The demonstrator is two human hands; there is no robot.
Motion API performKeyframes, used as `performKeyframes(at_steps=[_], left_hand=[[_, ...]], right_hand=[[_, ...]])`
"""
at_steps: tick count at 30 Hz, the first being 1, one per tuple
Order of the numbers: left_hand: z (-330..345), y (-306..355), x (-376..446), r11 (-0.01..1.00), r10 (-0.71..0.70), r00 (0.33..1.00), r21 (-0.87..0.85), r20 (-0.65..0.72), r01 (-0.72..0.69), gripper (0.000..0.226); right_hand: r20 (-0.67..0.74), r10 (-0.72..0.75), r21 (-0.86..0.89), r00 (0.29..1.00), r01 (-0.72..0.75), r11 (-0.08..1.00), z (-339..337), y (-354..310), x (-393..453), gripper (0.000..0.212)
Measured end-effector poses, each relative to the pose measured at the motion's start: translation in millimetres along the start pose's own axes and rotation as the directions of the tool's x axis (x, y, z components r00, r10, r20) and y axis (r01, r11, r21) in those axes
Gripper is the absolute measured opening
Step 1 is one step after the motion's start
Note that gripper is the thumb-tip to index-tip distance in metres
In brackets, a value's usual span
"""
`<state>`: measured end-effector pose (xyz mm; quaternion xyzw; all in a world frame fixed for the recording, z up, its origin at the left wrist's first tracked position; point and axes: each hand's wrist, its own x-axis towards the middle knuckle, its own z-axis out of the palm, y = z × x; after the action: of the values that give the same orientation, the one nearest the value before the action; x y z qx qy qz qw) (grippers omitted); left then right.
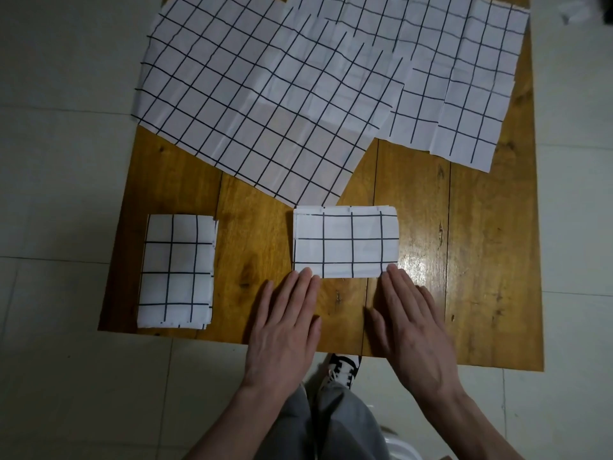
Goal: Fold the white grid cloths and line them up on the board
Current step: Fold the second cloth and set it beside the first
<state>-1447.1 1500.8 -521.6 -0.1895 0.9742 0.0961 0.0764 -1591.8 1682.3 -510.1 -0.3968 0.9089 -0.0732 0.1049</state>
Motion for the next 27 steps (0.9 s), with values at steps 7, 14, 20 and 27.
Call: performKeyframes(at_steps=[7, 14, 20, 27], left_hand=[[-3, -2, 4, 1.000, 0.025, 1.000, -0.007, 0.008, -0.025, 0.063], [-8, -7, 9, 0.997, 0.074, 0.997, 0.032, 0.027, -0.075, 0.062], [-16, -10, 14, 1.000, 0.009, 0.999, 0.020, 0.033, -0.009, 0.064], [-25, -14, 19, 0.990, -0.139, 0.990, -0.036, -0.016, 0.138, 0.066]], right_hand=[[-0.064, 0.043, 0.132, 0.997, -0.035, 0.991, -23, -1, 40, 0.040], [-0.055, 0.065, 0.160, 0.996, -0.055, 0.986, -28, -5, 95, 0.060], [0.050, 0.145, 0.130, 0.988, -0.151, 0.980, -31, -14, 88, 0.056], [0.133, 0.071, 0.244, 0.989, -0.102, 0.964, -25, -43, 57, 0.068]])
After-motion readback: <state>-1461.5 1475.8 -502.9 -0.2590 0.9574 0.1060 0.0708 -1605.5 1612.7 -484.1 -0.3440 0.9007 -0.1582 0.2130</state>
